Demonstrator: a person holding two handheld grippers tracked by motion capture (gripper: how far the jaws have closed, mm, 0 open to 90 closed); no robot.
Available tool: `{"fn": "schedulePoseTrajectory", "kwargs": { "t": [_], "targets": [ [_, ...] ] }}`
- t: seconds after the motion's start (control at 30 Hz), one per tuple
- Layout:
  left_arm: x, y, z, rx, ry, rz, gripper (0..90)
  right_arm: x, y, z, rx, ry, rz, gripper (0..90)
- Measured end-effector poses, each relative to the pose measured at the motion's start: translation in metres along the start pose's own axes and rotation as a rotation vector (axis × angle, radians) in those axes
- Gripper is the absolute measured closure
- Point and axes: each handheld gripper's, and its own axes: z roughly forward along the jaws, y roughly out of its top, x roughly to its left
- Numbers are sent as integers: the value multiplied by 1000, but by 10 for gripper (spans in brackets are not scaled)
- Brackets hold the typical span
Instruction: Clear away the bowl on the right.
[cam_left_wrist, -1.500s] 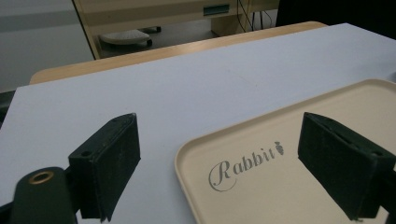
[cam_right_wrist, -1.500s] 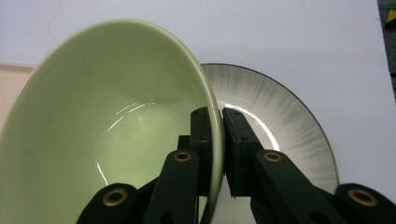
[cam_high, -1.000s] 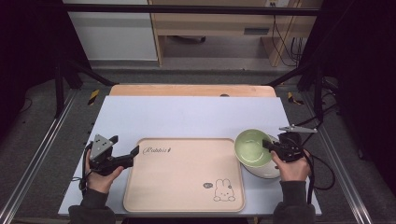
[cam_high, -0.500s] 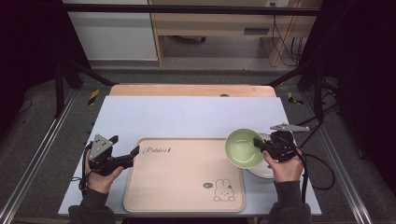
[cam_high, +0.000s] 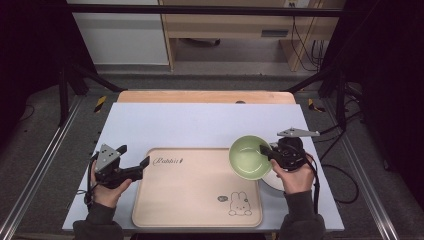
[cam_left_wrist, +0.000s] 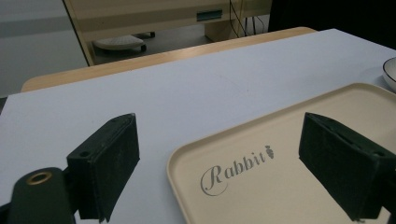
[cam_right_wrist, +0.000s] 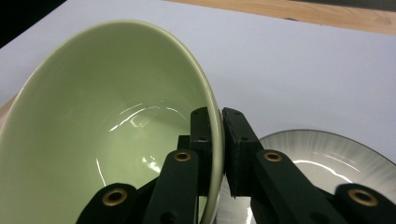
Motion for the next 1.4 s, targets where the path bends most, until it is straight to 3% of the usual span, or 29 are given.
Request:
{"fn": "schedulePoseTrajectory", "kwargs": {
  "t": [0.3,0.9,1.4],
  "targets": [
    [-2,0,1,4,-8,7,114,20,14,13,-9,41,-38,832],
    [-2,0,0,0,-13,8,114,52,31,33,-13,92,-63,831],
    [-1,0,0,-1,-12,8,114,67,33,60,22,132,-78,831]
  ]
}}
